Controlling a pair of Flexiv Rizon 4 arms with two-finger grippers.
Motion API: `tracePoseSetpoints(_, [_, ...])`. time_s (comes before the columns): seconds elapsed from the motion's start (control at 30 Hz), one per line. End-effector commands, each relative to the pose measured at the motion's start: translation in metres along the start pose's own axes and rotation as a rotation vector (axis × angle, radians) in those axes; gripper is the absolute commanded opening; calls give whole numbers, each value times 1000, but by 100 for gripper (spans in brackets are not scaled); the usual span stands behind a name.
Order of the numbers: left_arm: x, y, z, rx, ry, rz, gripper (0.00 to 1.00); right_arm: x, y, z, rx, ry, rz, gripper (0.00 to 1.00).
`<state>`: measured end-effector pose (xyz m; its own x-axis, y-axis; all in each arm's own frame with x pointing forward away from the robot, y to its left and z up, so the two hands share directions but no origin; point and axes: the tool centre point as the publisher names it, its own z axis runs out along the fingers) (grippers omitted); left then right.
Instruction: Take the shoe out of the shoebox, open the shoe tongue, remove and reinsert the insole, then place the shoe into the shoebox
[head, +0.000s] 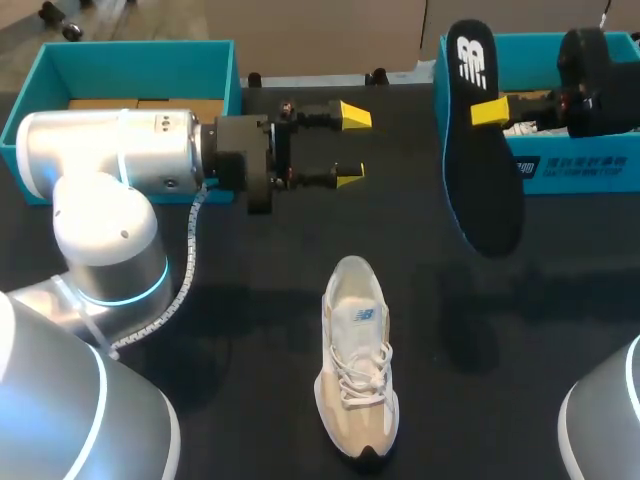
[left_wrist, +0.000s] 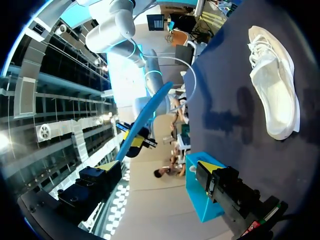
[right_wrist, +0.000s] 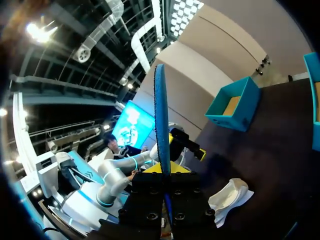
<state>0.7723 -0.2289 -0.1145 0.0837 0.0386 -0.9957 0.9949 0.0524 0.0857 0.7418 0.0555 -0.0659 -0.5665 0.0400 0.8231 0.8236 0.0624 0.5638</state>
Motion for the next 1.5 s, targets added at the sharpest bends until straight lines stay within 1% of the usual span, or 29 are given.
tracePoseSetpoints(0.03, [1,0,3,-2,-1,2,100,0,1,1,1,-3,0,0])
tracePoseSetpoints(0.2, [1,0,3,-2,-1,2,100,0,1,1,1,-3,0,0])
tracePoseSetpoints(0.23, [1,0,3,-2,-1,2,100,-1,2,-2,-12,20,19,0])
tracePoseSetpoints(0.27, [1,0,3,-2,-1,2,100,-3,3,-4,-20,20,29,0])
tracePoseSetpoints(0.4, [1,0,3,-2,-1,2,100,-18,7,-11,-26,10,119,0])
tracePoseSetpoints(0.5, [1,0,3,-2,-1,2,100,-32,11,-9,-37,-23,166,0])
tracePoseSetpoints(0.53, [1,0,3,-2,-1,2,100,-34,12,-8,-52,-30,175,0])
tracePoseSetpoints(0.57, [1,0,3,-2,-1,2,100,-41,14,-6,-76,-38,197,0])
tracePoseSetpoints(0.63, [1,0,3,-2,-1,2,100,-53,13,-4,-101,-86,228,0])
tracePoseSetpoints(1.0, [1,0,3,-2,-1,2,100,-53,13,-4,-101,-86,228,0])
tracePoseSetpoints(1.03, [5,0,5,-4,-20,-14,100,-53,13,-4,-101,-86,228,0])
tracePoseSetpoints(1.07, [9,0,7,0,-47,-36,100,-53,14,2,-103,-58,237,0])
tracePoseSetpoints(1.1, [14,0,8,-2,-64,-49,100,-54,15,10,-80,-64,260,0])
tracePoseSetpoints(1.13, [19,-1,10,-2,-69,-59,100,-56,15,16,-68,-77,278,0])
tracePoseSetpoints(1.2, [26,-3,13,2,-64,-56,100,-59,18,29,-68,-35,304,0])
tracePoseSetpoints(1.33, [34,-7,19,10,-65,-44,100,-66,20,49,-31,-19,351,0])
tracePoseSetpoints(1.4, [36,-8,23,4,-60,-38,100,-70,19,56,-7,-38,373,0])
tracePoseSetpoints(1.5, [38,-10,25,-18,-51,-40,100,-76,18,63,-19,-46,408,0])
